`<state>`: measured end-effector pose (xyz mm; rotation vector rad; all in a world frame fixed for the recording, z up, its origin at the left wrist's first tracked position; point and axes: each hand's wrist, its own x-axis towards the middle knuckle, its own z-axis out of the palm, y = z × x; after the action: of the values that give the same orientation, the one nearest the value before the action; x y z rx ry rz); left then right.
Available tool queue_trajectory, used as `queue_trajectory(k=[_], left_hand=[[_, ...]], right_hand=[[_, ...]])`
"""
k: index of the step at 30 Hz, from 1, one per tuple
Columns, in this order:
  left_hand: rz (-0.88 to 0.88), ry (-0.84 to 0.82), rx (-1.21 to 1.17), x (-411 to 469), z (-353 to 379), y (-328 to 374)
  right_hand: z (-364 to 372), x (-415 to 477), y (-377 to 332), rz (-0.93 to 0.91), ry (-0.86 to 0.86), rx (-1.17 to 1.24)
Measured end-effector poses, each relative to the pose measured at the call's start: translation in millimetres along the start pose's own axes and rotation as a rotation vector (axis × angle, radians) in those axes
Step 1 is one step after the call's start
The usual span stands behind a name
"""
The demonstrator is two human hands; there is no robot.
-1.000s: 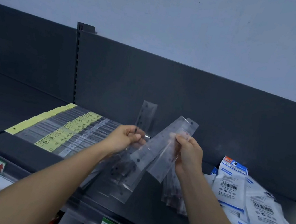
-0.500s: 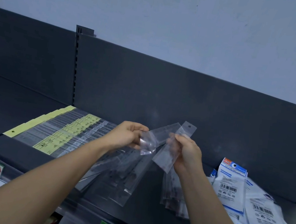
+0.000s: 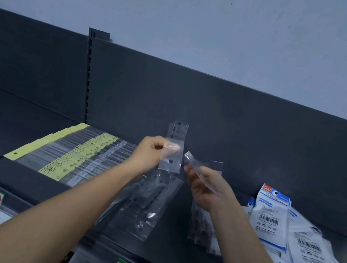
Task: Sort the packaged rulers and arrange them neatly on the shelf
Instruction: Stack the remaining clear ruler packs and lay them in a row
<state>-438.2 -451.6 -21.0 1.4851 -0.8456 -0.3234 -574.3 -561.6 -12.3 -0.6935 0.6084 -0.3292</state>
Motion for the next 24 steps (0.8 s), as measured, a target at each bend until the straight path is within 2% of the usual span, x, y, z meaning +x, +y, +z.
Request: queue_trajectory(k=[4,6,9,10,12,14,17,24], left_hand=[[0.069,-0.089,-0.099,-8.2,9.4,14.0],[0.052,-0.047,-0.102,-9.2,15.0,23.1],[-0.164,0.151,-0.171,-1.0,13.7,27.3],[-0.258,0.149,-0.168,1.1,10.2,27.6],[-0.391,0.043,-0.087,1.1,4.1,28.9],[-0.424,-0.045,-0.055,2.9,0.6,25.9],[-0.347,-0.165,-0.006,3.1,0.8,21.1],[-0.022,-0.498,0.381,-0.8,-6.8,13.9]], right_hand=[[5.5,-8.7,6.8,0.089,-0.01,-0.076],[8.1,-13.1,8.1,0.103,-0.005,-0.102],[6.7,-14.9,7.8,0.135,-0.033,-0.163],[5.2,-14.6,7.3,0.148,-0.047,-0.182],[4.0,-15.8,7.0,0.164,-0.065,-0.212],[4.5,-16.8,7.7,0.171,-0.079,-0.215],[3.4,-16.1,8.5,0.18,-0.068,-0.192],[1.1,-12.6,10.6,0.233,-0.06,-0.019]])
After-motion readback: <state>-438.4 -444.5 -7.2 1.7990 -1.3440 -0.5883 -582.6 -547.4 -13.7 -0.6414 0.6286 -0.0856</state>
